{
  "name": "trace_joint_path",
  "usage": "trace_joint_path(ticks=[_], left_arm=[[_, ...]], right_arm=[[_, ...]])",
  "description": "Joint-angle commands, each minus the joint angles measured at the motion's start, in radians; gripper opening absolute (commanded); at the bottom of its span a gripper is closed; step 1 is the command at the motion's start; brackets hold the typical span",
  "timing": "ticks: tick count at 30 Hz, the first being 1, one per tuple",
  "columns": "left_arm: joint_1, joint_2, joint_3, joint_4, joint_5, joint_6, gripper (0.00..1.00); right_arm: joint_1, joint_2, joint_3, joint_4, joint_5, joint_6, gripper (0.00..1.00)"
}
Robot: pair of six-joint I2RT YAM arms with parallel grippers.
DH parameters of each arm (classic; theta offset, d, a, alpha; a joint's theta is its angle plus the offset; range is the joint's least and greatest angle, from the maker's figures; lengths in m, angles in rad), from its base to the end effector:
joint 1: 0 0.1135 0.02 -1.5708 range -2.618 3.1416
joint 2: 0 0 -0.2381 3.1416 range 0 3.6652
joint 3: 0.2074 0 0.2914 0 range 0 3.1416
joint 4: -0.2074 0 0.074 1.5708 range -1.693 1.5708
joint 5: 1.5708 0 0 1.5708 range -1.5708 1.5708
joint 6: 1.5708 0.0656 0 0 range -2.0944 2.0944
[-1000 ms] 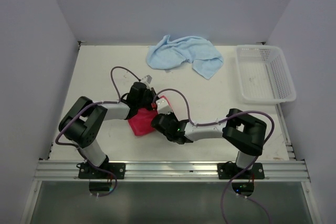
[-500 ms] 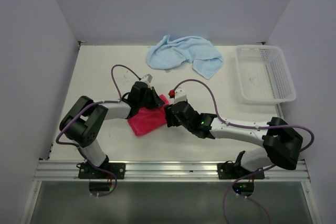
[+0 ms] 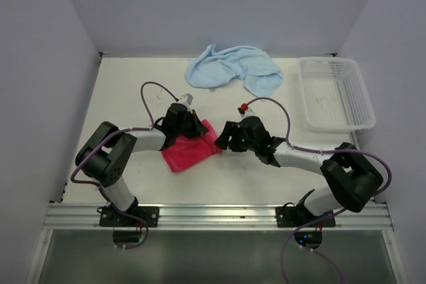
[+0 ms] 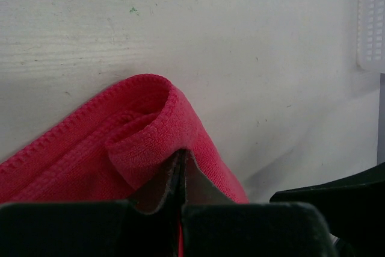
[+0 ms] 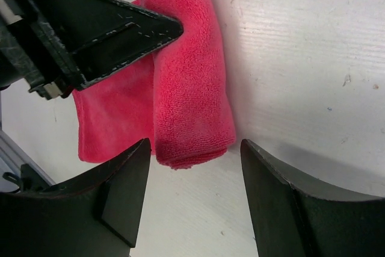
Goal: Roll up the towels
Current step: Roll the towel
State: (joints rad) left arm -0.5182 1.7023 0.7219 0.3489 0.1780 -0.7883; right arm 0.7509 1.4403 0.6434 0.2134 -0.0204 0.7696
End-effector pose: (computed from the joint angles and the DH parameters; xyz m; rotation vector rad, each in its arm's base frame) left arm 0.3171 -0.1942 0.0643 -0.2106 2.3392 -0.8900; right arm 0.2533 0.2382 0.1107 0.0089 2.2951 0.8680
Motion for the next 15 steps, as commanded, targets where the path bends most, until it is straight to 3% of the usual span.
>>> trace_joint_path(ticks=[1, 8, 15], left_arm=[[0.018, 0.007, -0.024, -0.102, -0.095, 0.063, 0.00], [0.018, 0.000, -0.033, -0.097, -0.097, 0.061, 0.00], [0.020, 0.003, -0.042, -0.084, -0.092, 0.057, 0.00]], right_arm=[[-0.019, 0.043, -0.011, 0.118, -0.091, 0.069, 0.65], [-0.030, 0.147, -0.019, 0.175, -0.118, 0.073, 0.62], [-0.030, 0.233, -0.033, 0.245, -0.119, 0.076, 0.36]])
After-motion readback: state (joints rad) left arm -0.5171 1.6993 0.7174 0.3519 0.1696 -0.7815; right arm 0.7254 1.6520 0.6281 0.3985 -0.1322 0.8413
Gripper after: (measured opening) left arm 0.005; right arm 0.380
